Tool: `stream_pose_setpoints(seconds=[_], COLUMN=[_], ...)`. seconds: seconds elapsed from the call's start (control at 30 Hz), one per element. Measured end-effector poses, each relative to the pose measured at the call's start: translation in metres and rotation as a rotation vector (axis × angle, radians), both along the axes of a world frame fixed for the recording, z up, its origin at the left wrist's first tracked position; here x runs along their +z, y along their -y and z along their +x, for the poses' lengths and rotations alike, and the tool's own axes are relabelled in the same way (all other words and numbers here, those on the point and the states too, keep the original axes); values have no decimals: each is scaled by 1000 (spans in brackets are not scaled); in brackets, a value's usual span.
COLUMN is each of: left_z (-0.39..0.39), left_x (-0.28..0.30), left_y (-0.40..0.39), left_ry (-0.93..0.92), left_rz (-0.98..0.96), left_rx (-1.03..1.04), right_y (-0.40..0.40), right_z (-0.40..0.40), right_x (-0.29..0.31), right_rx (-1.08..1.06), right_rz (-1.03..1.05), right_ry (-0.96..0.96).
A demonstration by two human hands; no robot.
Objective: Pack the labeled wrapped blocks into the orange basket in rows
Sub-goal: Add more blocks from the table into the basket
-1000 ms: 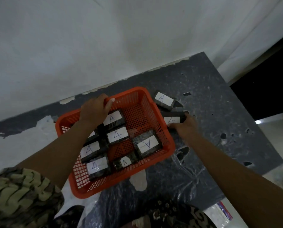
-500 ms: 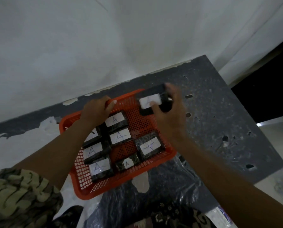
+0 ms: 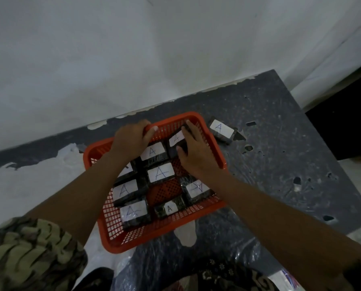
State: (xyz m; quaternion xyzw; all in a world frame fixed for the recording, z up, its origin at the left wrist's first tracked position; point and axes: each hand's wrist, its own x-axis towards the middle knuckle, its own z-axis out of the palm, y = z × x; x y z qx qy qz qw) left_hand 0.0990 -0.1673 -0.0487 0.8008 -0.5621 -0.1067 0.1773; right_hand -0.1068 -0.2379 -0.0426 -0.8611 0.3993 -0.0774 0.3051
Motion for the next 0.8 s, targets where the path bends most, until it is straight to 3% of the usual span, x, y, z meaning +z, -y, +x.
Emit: stream_pose_setpoints(seconds=[0.1,0.3,0.8], left_z=[0,-1,-4], left_x=[-1,-1,0], left_y=[0,-1,-2], left_ry=[11,3,39], left_rz=[-12,-28,-8], left_rx=[2,3,30], right_y=[4,8,12], right_z=[-8,-7,-1], right_x=[-5,-15,-19], right_rx=[159,242,273], right_rz=[-89,-309,-143], right_ry=[-169,-380,-354])
